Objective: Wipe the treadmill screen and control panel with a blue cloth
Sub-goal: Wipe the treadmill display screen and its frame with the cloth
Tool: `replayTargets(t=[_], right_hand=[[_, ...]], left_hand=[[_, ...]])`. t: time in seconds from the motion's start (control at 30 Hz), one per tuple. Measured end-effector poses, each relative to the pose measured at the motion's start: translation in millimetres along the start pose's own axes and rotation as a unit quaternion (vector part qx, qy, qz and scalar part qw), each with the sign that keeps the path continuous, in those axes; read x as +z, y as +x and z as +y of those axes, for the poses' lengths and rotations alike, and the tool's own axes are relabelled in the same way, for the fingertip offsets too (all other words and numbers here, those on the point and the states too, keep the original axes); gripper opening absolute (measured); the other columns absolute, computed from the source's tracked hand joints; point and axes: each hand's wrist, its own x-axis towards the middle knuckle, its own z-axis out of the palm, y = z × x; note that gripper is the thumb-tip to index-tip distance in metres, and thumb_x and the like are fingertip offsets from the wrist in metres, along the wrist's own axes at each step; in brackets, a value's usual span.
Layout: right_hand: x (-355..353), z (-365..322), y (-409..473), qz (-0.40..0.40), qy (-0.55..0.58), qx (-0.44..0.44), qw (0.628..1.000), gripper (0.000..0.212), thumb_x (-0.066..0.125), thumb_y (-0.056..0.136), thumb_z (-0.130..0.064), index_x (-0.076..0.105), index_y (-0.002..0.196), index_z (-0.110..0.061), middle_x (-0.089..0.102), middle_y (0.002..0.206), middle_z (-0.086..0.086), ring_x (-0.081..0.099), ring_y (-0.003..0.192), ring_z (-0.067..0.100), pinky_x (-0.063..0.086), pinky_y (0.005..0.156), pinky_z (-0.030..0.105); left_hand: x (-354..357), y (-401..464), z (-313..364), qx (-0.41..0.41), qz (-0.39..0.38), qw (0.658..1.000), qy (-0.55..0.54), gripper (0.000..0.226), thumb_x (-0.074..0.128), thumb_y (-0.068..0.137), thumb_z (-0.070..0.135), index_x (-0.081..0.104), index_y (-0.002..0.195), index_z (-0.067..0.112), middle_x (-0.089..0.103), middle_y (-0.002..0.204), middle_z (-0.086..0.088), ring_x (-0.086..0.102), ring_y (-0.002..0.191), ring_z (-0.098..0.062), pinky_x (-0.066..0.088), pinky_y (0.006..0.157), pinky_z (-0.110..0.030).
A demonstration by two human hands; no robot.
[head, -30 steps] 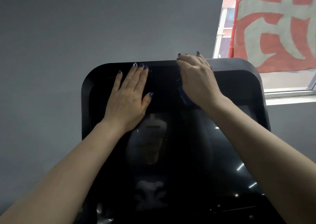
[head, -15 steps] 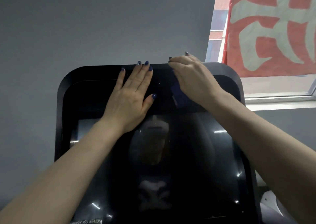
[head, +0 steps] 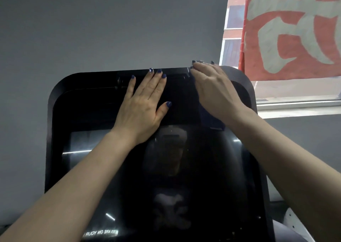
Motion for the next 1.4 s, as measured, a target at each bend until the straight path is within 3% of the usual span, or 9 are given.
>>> replayTargets(t=[0.1,0.23,0.37,0.57,0.67,0.8,1.07,1.23,1.4], right_hand=[[-13.3,22.9,-6.8,0.010,0.025,-0.008,1.000,0.039,0.037,0.097,-0.012,0.068,0.118,0.001,0.064,0.128,0.016,0.062,0.113,0.038,0.043,0.106,0.051],[-17.5,27.3,-7.9,0.023,0.002,0.019,1.000,0.050,0.025,0.095,-0.019,0.068,0.111,0.002,0.065,0.122,0.017,0.061,0.109,0.041,0.041,0.107,0.047],[-25.1,39.1,-15.5,0.013,0.037,-0.032,0.999,0.032,0.043,0.094,0.001,0.068,0.114,0.005,0.065,0.125,0.019,0.063,0.108,0.039,0.044,0.102,0.043],[-31.5,63.6,-20.1,-0.012,0.075,-0.012,0.997,0.037,0.039,0.095,0.000,0.063,0.123,0.006,0.059,0.133,0.018,0.057,0.119,0.042,0.045,0.105,0.046],[-42.7,81.6,-28.9,-0.056,0.123,-0.027,0.990,0.038,0.044,0.098,0.005,0.057,0.134,0.002,0.050,0.146,0.013,0.047,0.135,0.028,0.033,0.116,0.033],[-53.0,106.4,-33.6,-0.078,0.150,-0.038,0.985,0.042,0.047,0.098,0.007,0.053,0.138,0.000,0.044,0.149,0.009,0.042,0.138,0.019,0.027,0.117,0.020],[-46.3,126.5,-48.1,-0.090,0.202,-0.067,0.973,0.045,0.044,0.099,0.005,0.047,0.143,-0.002,0.037,0.155,0.009,0.030,0.147,0.018,0.021,0.122,0.030],[-47.4,130.0,-60.7,-0.125,0.185,-0.087,0.971,0.062,0.051,0.100,-0.036,0.033,0.152,-0.008,0.021,0.163,0.005,0.015,0.152,0.016,0.020,0.123,0.039],[-43.0,135.6,-64.6,-0.093,0.184,-0.117,0.971,0.051,0.051,0.102,-0.010,0.037,0.150,-0.002,0.025,0.161,0.010,0.021,0.150,0.022,0.023,0.122,0.040]], left_hand=[[0.3,-2.1,-3.3,0.013,0.006,1.000,0.011,0.067,0.021,0.102,0.047,0.023,0.158,0.010,0.020,0.166,-0.005,0.013,0.154,-0.019,0.003,0.125,-0.046],[3.5,-1.7,-0.7,0.006,0.014,1.000,0.013,0.067,0.024,0.102,0.047,0.025,0.157,0.009,0.022,0.165,-0.006,0.015,0.154,-0.020,0.003,0.124,-0.046],[4.0,-1.5,3.6,-0.001,0.012,1.000,0.021,0.067,0.025,0.102,0.047,0.025,0.157,0.008,0.023,0.165,-0.008,0.015,0.154,-0.022,0.002,0.124,-0.047],[0.3,4.7,17.8,0.019,0.011,0.999,0.027,0.067,0.025,0.103,0.046,0.022,0.157,0.007,0.017,0.166,-0.007,0.008,0.155,-0.020,0.000,0.124,-0.048],[3.3,16.2,36.4,0.056,0.014,0.998,0.027,0.065,0.026,0.103,0.046,0.024,0.157,0.008,0.019,0.166,-0.006,0.009,0.154,-0.019,0.001,0.124,-0.047],[9.2,33.7,56.2,0.076,0.007,0.997,0.029,0.067,0.023,0.103,0.048,0.023,0.157,0.009,0.018,0.166,-0.006,0.009,0.154,-0.018,0.001,0.124,-0.047],[19.9,43.8,68.4,0.072,-0.005,0.995,0.063,0.067,0.022,0.104,0.048,0.025,0.157,0.008,0.020,0.165,-0.006,0.007,0.154,-0.023,-0.002,0.123,-0.049],[17.3,45.0,73.3,0.072,-0.010,0.994,0.085,0.068,0.020,0.103,0.049,0.024,0.157,0.007,0.020,0.165,-0.008,0.006,0.155,-0.024,-0.006,0.122,-0.049],[18.4,49.0,75.4,0.079,-0.007,0.992,0.094,0.068,0.020,0.104,0.049,0.024,0.156,0.006,0.020,0.165,-0.009,0.006,0.155,-0.024,-0.005,0.122,-0.051]])
